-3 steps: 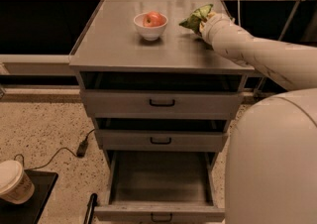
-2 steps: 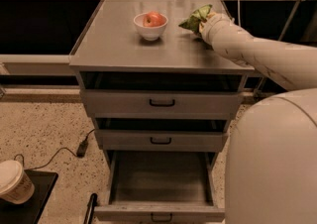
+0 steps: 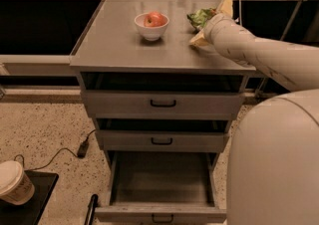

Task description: Pick green jalapeno chip bag from bottom drawer and place on counter

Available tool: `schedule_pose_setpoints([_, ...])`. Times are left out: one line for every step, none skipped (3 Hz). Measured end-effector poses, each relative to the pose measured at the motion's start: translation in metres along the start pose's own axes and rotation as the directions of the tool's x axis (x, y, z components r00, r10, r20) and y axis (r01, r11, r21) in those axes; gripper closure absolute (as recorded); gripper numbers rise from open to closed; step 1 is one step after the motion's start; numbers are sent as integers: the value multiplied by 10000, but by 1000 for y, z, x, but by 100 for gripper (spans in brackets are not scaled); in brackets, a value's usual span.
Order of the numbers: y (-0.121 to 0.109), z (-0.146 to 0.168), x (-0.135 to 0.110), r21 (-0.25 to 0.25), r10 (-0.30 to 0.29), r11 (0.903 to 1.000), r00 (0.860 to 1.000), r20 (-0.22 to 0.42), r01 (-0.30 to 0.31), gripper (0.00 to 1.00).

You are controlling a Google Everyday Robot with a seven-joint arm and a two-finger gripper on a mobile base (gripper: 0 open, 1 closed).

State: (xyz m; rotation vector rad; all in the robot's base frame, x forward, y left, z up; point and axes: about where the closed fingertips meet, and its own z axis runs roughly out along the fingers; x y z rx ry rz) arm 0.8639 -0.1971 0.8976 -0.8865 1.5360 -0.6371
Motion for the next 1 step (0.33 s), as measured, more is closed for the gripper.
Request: schedule_pose_setpoints([0,0,0,0,0,10000,10000,0,0,0])
